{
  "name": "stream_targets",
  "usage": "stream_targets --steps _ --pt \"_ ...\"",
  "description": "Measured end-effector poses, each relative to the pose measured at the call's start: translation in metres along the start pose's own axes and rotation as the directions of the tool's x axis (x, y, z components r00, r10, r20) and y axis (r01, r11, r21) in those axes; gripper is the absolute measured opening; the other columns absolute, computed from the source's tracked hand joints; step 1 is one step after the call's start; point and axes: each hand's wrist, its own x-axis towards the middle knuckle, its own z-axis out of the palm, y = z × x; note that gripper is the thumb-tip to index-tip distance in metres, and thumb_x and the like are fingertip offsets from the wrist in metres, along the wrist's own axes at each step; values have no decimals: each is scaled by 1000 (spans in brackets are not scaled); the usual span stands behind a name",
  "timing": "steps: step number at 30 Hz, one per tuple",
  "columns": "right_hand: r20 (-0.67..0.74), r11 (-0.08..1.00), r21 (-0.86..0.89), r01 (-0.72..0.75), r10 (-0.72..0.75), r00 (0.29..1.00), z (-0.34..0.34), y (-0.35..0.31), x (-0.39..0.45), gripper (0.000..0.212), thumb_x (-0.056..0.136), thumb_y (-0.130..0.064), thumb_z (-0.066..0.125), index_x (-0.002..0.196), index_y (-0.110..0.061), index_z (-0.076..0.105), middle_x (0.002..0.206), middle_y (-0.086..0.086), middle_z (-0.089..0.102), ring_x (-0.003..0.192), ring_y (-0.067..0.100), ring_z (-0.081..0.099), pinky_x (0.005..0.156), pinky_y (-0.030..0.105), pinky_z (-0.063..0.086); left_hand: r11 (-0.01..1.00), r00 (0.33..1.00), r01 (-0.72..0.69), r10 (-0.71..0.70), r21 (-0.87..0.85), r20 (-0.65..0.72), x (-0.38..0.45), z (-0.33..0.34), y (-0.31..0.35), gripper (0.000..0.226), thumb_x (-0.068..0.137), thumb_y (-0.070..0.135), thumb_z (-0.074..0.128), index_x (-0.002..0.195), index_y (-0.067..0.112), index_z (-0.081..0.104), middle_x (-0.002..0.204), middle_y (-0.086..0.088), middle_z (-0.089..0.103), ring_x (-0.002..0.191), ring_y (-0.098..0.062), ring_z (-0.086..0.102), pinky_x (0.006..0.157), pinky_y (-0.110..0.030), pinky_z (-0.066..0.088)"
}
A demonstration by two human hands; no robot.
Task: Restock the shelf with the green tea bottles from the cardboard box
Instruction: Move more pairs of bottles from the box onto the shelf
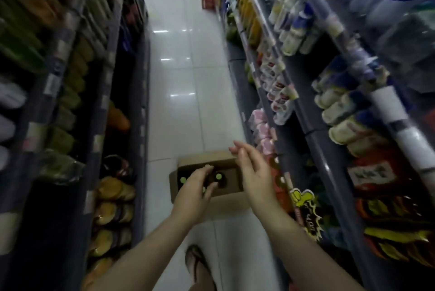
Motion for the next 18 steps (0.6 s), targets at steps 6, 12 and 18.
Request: stream_targets --steps 6,12,18 --pt "-12 991 -18 -134 134 991 24 80 67 21 96 -25 46 109 -30 62 109 -5 67 109 13 62 87 17 50 993 992 118 -118 -5 47 63 31 -73 43 92 30 55 134 21 46 133 2 54 118 -12 54 92 -24 45" --pt "32 970 -119 -213 218 975 22 205 149 21 93 -33 48 108 -33 62 109 -7 67 102 1 62 74 9 48 967 963 253 -249 -23 100 131 114 -164 43 92 32 55 133 25 45 133 5 54 120 -12 53 93 -28 48" --pt "62 922 -240 -304 327 943 9 381 209 23 91 -31 54 113 -31 63 112 -15 65 105 -2 60 89 28 53 927 929 362 -349 -100 125 178 211 -271 48 89 32 60 134 25 45 132 13 50 122 -1 45 98 -18 39"
